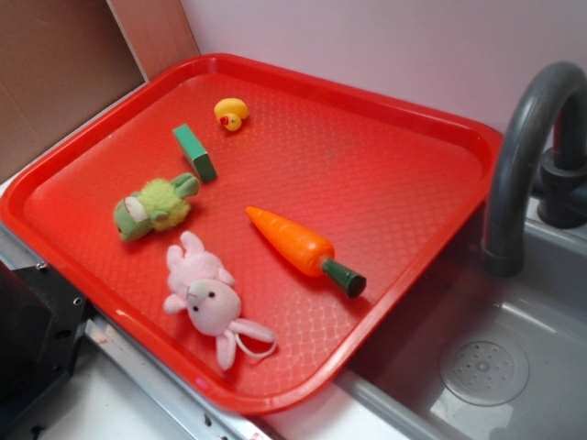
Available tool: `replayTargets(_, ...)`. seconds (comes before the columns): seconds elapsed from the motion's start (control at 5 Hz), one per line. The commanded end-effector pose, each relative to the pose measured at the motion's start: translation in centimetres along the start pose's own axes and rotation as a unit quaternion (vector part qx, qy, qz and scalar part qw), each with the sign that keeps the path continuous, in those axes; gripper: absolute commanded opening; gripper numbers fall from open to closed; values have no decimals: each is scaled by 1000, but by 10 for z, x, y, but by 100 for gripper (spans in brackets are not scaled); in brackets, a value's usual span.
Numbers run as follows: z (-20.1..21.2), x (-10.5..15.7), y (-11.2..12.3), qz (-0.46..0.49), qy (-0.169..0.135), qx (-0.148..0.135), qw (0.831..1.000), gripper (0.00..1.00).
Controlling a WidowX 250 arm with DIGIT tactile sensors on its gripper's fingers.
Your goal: Grab the carrot.
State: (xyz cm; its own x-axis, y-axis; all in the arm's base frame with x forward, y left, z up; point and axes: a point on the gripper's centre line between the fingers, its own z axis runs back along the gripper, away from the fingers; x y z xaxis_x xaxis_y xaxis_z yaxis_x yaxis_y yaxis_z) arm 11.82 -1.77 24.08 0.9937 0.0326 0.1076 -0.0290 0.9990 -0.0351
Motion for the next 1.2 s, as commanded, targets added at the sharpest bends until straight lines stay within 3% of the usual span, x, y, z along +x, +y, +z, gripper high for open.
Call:
replayTargets(0.0,0,0,0,0,0,0,1000,100)
replayTargets(0.2,-16,15,-5,-121,-13,-25,992,100)
replayTargets(0.4,-32,25,-14,-225,16,-25,974,100)
replayTargets(0.6,-53,41,-32,-343,28,-44,938,100)
replayTargets(0.8,-77,58,-44,-457,46,-39,887,100)
replayTargets(1.0,-95,70,-56,-564,49,-45,823,100)
